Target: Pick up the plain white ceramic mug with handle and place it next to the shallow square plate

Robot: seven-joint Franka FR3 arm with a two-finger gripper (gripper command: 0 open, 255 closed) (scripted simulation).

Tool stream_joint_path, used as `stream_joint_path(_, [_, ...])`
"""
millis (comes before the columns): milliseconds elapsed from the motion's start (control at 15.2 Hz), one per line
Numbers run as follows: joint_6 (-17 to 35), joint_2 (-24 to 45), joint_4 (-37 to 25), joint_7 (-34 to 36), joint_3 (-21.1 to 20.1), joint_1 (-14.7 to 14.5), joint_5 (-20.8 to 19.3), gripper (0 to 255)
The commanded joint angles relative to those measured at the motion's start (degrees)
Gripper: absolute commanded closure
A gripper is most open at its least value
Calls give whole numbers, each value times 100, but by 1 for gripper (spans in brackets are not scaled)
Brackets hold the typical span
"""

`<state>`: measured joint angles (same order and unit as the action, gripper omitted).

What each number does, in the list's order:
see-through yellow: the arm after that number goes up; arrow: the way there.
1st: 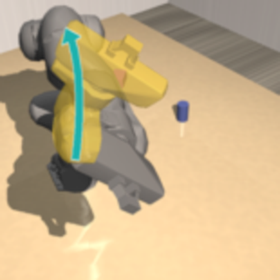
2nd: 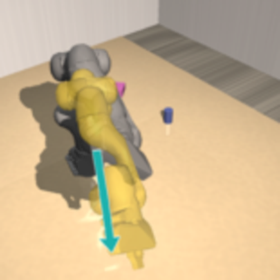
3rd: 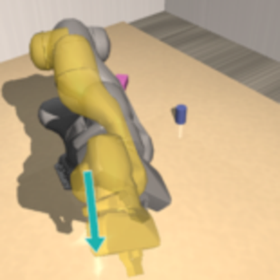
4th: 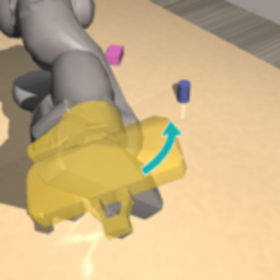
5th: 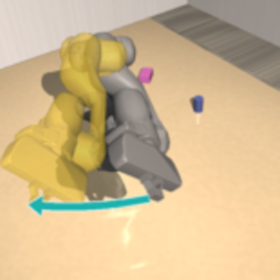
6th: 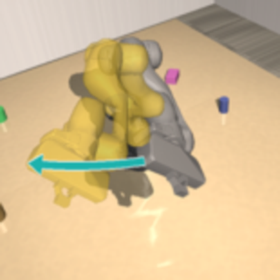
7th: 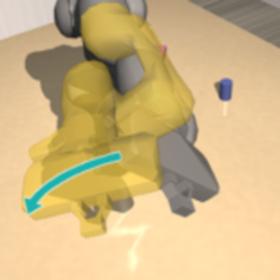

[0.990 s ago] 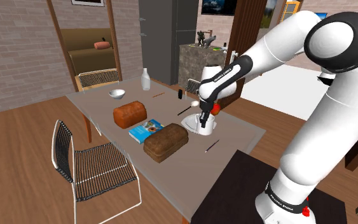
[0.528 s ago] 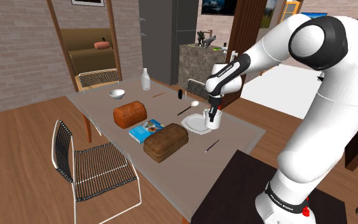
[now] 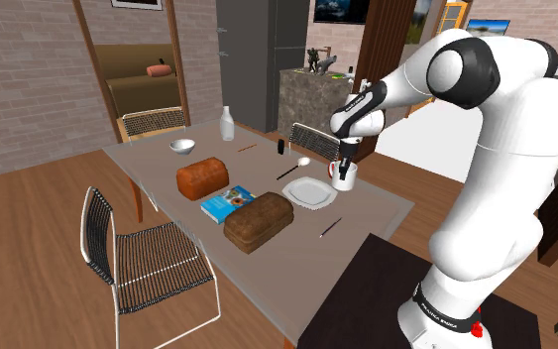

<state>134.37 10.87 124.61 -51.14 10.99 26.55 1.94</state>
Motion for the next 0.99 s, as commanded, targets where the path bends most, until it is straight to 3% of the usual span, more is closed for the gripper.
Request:
stream_joint_path(0, [-110, 183, -288, -282, 81, 161, 61, 255])
stream_joint_path(396, [-493, 973, -1435, -1020, 227, 664, 301, 255])
stream_joint_path(924, [-86, 1348, -1395, -1115, 177, 731, 416, 255])
